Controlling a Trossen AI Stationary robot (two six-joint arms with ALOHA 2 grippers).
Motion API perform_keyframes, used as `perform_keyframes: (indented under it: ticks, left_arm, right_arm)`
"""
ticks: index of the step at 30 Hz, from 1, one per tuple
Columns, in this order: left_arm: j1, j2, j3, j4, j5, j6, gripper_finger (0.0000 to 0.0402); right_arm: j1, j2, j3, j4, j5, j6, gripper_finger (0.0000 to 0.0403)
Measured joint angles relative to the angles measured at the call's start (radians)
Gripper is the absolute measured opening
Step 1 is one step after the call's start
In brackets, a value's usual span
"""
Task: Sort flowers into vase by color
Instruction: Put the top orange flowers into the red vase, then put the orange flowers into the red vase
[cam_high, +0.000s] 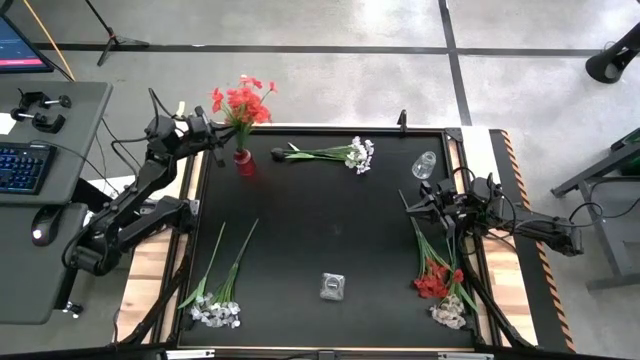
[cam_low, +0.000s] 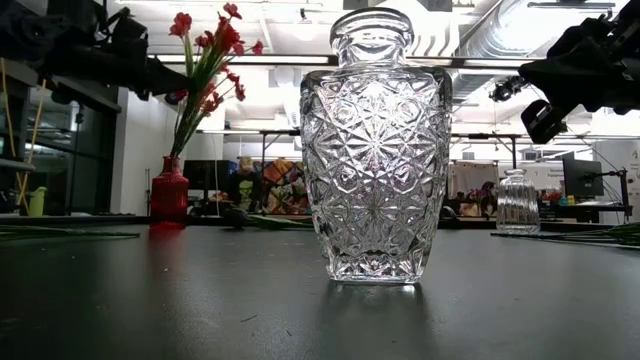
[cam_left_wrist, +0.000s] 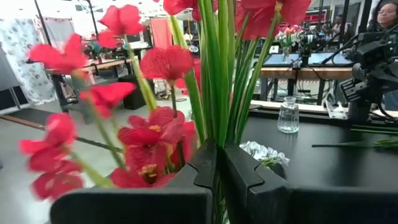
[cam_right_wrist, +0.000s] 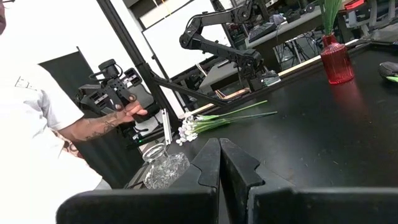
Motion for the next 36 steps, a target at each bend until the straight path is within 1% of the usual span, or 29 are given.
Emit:
perform_keyframes:
  ticks: [8,10,13,18,22,26,31,36]
  left_arm:
    - [0.000,-0.019,0.000,-0.002,0.000,-0.034,0.0001]
    - [0.000,-0.026,0.000,-0.006,0.000,-0.034,0.0007]
    - [0.000,-0.038,0.000,-0.041,0.000,-0.037,0.0030]
    - [0.000,-0.049,0.000,-0.132,-0.015,-0.032,0.0090]
    - [0.000,-0.049,0.000,-0.135,-0.021,-0.033,0.0138]
    - [0.000,-0.065,0.000,-0.135,-0.021,-0.062,0.0176]
    - [0.000,-0.122,0.000,-0.133,-0.021,-0.107,0.0207]
    - [0.000,-0.185,0.000,-0.138,-0.019,-0.160,0.0219]
  right_arm:
    - [0.000,0.000,0.000,0.000,0.000,0.000,0.0000]
    - [0.000,0.000,0.000,0.000,0.000,0.000,0.0000]
    - [0.000,0.000,0.000,0.000,0.000,0.000,0.0000]
    - [0.000,0.000,0.000,0.000,0.000,0.000,0.0000]
    - [0.000,0.000,0.000,0.000,0.000,0.000,0.0000]
    - [0.000,0.000,0.000,0.000,0.000,0.000,0.0000]
    - [0.000,0.000,0.000,0.000,0.000,0.000,0.0000]
    - [0.000,0.000,0.000,0.000,0.000,0.000,0.0000]
